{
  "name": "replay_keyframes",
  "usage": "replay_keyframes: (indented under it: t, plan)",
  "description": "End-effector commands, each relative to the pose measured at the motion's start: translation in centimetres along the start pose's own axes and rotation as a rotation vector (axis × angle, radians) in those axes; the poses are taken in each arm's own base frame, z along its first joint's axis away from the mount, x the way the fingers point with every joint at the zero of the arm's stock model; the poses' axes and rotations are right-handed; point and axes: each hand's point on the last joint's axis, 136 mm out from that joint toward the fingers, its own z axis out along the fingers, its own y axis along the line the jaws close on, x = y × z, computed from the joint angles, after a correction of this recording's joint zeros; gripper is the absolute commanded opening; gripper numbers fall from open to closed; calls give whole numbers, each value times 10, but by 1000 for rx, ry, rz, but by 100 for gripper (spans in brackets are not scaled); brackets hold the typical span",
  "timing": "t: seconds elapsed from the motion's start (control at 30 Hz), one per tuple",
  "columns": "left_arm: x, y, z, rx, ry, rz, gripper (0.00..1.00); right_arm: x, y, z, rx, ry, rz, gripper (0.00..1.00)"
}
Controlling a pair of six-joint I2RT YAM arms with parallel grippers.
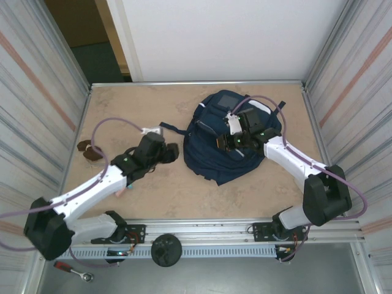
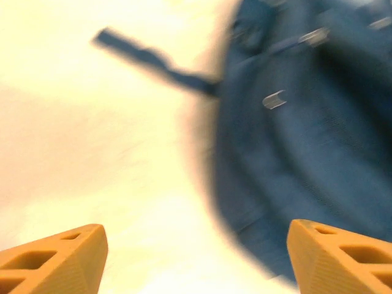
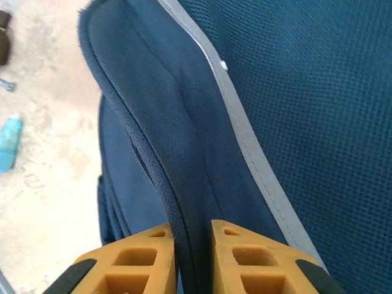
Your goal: Pack books, pencil case, and school supplies into a backpack
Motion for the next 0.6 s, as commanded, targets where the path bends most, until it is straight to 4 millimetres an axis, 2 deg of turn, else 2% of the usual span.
replay_keyframes:
  t: [0.0,0.13,0.2,0.4,0.57]
  plan:
    - [46,89,-16,-278,139,42,79,-6,-4,-1,32,-59,6,17]
    - [60,130,-8,-251,187,-189,81,-4,-3,0,13,-70,7,14]
    - [64,142,-2,-243,216,-272,81,-4,-1,2,-11,-70,12,13]
    - [66,153,17,-291,292,-281,79,0,2,10,-46,-48,24,12]
    - [73,163,28,-344,330,-265,74,3,5,8,-62,-51,28,11]
